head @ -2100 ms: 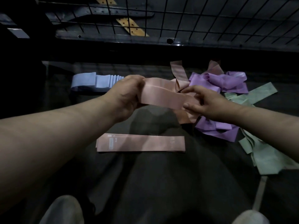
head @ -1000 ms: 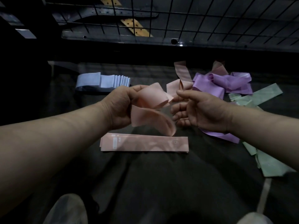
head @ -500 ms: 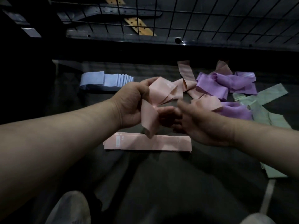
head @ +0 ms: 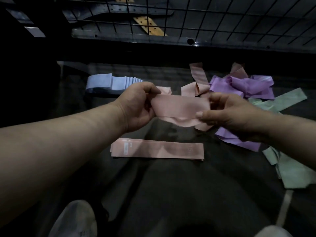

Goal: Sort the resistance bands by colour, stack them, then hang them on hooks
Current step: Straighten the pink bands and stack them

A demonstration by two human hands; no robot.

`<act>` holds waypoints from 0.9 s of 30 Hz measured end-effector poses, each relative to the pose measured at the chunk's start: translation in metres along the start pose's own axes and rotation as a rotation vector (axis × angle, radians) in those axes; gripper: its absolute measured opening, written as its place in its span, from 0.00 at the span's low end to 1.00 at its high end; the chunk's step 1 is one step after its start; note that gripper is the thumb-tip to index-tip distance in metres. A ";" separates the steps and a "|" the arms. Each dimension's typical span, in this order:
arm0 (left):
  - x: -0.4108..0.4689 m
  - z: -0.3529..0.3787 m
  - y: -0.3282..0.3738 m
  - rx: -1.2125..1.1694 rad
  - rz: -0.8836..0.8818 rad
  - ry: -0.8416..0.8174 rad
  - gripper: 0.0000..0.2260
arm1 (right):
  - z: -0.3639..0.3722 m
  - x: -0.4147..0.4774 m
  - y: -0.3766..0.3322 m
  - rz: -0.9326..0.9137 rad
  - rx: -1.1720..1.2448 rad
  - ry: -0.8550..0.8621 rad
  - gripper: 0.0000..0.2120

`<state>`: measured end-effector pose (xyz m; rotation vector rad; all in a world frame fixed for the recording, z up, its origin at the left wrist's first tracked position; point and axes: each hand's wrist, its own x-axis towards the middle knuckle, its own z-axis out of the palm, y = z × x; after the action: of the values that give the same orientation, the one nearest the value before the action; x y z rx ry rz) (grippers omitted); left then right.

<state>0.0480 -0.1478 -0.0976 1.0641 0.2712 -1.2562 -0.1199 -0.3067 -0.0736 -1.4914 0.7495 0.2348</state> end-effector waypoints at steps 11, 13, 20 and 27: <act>0.001 -0.015 -0.013 0.465 -0.077 0.146 0.11 | -0.017 -0.018 -0.073 -0.500 -0.360 0.145 0.26; 0.001 -0.014 -0.017 0.669 -0.051 0.203 0.17 | -0.008 -0.023 -0.085 -0.602 -0.534 0.107 0.24; -0.001 0.002 -0.006 0.938 0.308 -0.174 0.29 | 0.015 -0.024 -0.102 -0.640 -0.428 -0.045 0.22; -0.005 -0.007 -0.008 0.960 0.087 -0.271 0.10 | -0.016 -0.003 -0.104 -0.473 -0.016 0.287 0.17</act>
<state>0.0421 -0.1389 -0.1016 1.6519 -0.6493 -1.4555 -0.0667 -0.3316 0.0136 -1.6902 0.5968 -0.3374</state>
